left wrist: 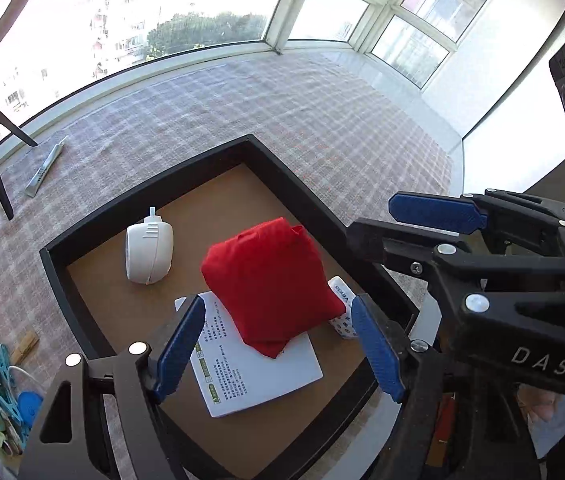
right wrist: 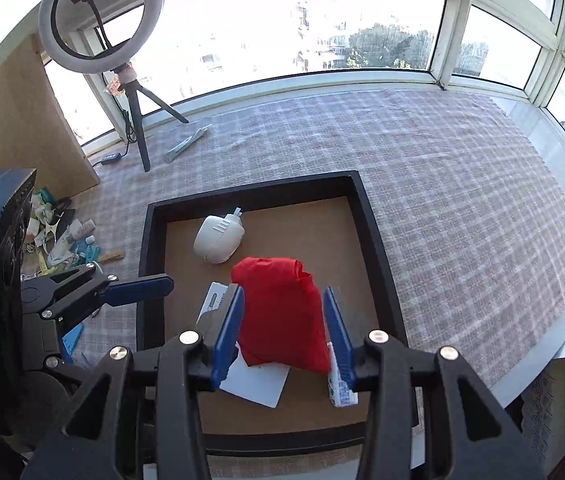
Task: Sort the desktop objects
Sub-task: 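Carry the red pouch into the black tray and open the right gripper, then move both grippers back over the cluttered pile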
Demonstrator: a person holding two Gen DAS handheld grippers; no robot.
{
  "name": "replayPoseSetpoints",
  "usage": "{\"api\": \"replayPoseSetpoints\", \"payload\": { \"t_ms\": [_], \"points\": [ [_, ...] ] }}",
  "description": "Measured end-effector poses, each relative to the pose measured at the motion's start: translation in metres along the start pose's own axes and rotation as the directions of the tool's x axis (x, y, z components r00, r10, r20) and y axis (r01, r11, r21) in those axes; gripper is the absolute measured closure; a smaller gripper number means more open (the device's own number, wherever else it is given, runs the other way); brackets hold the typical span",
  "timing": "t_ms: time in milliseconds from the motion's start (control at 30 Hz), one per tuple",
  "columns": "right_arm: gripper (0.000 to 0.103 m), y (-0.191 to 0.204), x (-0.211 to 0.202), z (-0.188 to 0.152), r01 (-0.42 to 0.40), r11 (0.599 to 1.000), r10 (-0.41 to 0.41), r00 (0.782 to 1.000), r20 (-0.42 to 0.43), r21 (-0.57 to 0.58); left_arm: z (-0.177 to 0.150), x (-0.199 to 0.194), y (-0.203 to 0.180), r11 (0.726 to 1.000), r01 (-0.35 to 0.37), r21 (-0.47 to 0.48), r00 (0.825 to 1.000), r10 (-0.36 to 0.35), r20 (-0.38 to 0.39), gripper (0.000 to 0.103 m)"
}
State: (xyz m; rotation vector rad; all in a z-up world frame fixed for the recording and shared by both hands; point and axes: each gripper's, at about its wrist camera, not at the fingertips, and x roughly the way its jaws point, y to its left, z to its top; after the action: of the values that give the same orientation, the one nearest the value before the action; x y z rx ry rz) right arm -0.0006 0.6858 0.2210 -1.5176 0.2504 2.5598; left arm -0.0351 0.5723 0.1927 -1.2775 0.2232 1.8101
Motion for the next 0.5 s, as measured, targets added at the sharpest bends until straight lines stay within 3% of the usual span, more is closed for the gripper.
{"api": "replayPoseSetpoints", "payload": {
  "t_ms": [200,500],
  "points": [
    [0.062,0.011,0.001,0.002,-0.021,0.999,0.022,1.0,0.004,-0.039,-0.007,-0.015,0.017,0.999,-0.029,-0.035,0.999,0.03,0.024,0.029],
    [0.062,0.072,0.019,0.008,-0.09,0.986,0.089,0.996,-0.012,-0.144,-0.035,-0.048,0.073,0.985,-0.105,-0.138,0.992,0.113,0.054,0.029]
  ]
}}
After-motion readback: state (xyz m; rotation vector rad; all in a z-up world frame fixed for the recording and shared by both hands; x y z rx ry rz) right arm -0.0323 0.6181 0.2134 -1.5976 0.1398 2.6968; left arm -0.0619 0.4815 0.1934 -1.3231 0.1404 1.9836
